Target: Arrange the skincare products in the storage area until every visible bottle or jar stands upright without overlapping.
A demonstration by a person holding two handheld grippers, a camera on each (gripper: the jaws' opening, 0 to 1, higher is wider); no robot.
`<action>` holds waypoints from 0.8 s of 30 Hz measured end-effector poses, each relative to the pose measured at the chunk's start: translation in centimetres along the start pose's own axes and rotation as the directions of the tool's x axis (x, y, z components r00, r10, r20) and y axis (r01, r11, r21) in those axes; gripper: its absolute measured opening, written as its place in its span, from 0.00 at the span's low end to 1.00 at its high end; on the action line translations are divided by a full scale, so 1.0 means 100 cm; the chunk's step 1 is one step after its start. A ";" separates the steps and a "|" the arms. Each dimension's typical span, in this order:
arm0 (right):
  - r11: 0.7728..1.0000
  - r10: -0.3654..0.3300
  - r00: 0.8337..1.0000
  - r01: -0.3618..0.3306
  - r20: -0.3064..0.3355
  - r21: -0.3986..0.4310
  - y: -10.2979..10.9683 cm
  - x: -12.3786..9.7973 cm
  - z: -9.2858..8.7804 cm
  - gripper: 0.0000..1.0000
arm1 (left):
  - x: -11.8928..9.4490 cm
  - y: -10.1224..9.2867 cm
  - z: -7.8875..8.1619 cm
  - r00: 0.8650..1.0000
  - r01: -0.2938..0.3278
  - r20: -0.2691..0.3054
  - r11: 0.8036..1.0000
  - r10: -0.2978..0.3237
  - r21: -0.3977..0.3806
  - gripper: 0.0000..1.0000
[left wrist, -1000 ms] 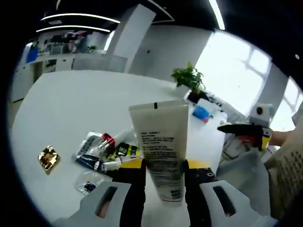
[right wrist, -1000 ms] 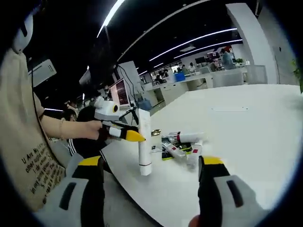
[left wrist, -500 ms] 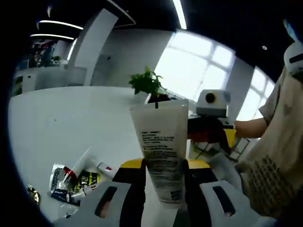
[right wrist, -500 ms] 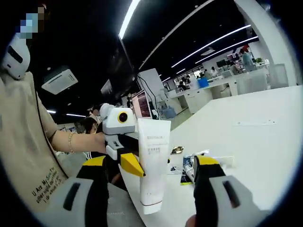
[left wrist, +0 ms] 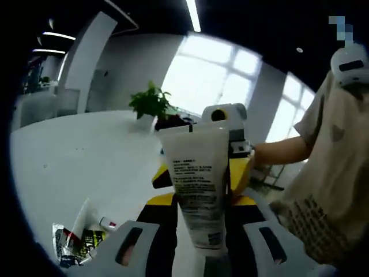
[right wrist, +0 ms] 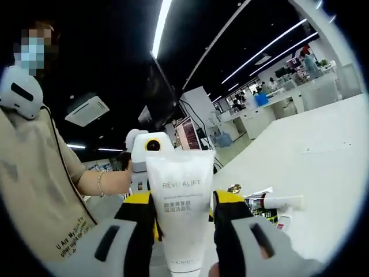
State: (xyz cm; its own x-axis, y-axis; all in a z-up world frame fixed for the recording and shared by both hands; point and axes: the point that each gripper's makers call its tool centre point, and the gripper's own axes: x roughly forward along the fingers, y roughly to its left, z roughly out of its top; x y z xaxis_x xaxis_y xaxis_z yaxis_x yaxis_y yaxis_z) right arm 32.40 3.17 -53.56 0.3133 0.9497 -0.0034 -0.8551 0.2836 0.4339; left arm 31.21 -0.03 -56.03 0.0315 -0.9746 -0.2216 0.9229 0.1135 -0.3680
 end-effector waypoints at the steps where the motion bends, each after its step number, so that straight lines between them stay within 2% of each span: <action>1: 1.000 -0.002 1.000 0.002 0.001 -0.007 0.001 -0.001 0.000 0.38 | 0.001 -0.002 0.000 1.000 0.009 -0.004 1.000 -0.009 0.002 0.28; 6: 1.000 -0.027 0.999 0.026 0.043 0.011 0.000 -0.004 0.003 0.36 | 0.002 -0.006 0.001 1.000 0.028 -0.004 1.000 -0.028 -0.008 0.29; 9: 0.998 -0.063 0.996 0.063 0.064 0.013 -0.003 -0.004 0.006 0.35 | 0.005 -0.005 0.004 1.000 0.009 0.014 1.000 -0.008 -0.021 0.29; 11: 0.991 -0.130 0.989 0.131 0.065 -0.019 -0.011 -0.004 0.008 0.35 | 0.008 0.000 0.007 0.999 -0.040 0.026 0.999 0.041 -0.023 0.29; 12: 0.984 -0.170 0.984 0.172 0.055 -0.037 -0.015 -0.004 0.008 0.35 | 0.010 0.006 0.007 0.996 -0.082 0.018 0.996 0.082 0.018 0.29; 15: 0.961 -0.259 0.963 0.265 0.077 -0.076 -0.025 -0.007 0.013 0.35 | 0.013 0.013 0.008 0.986 -0.168 0.023 0.985 0.167 0.043 0.28; 17: 0.939 -0.332 0.938 0.339 0.103 -0.060 -0.031 -0.008 0.015 0.35 | 0.016 0.020 0.012 0.969 -0.244 0.041 0.968 0.242 0.053 0.28; 18: 0.932 -0.350 0.931 0.357 0.107 -0.065 -0.033 -0.008 0.016 0.35 | 0.017 0.021 0.012 0.962 -0.270 0.043 0.961 0.268 0.062 0.27; 20: 0.897 -0.423 0.902 0.431 0.091 -0.103 -0.040 -0.009 0.014 0.35 | 0.020 0.027 0.009 0.934 -0.357 0.032 0.925 0.356 0.130 0.26; 21: 0.860 -0.479 0.871 0.491 0.109 -0.140 -0.046 -0.011 0.017 0.35 | 0.021 0.030 0.007 0.913 -0.405 0.031 0.899 0.406 0.166 0.26; 22: 0.855 -0.493 0.865 0.502 0.097 -0.127 -0.044 -0.010 0.013 0.35 | 0.021 0.033 0.006 0.894 -0.446 0.035 0.881 0.447 0.155 0.24; 23: 0.834 -0.523 0.846 0.532 0.102 -0.147 -0.046 -0.011 0.014 0.35 | 0.020 0.036 0.006 0.870 -0.492 0.051 0.859 0.490 0.141 0.22; 24: 0.818 -0.547 0.830 0.558 0.110 -0.142 -0.049 -0.013 0.015 0.36 | 0.020 0.037 0.007 0.861 -0.508 0.060 0.851 0.505 0.134 0.21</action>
State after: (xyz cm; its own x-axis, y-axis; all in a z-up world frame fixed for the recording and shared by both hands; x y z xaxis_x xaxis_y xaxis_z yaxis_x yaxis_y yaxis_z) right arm 36.80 0.32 -54.34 0.7731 0.6185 -0.1405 -0.5834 0.7803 0.2253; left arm 34.91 -1.67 -57.23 0.5159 -0.7935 -0.3228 0.8206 0.5659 -0.0799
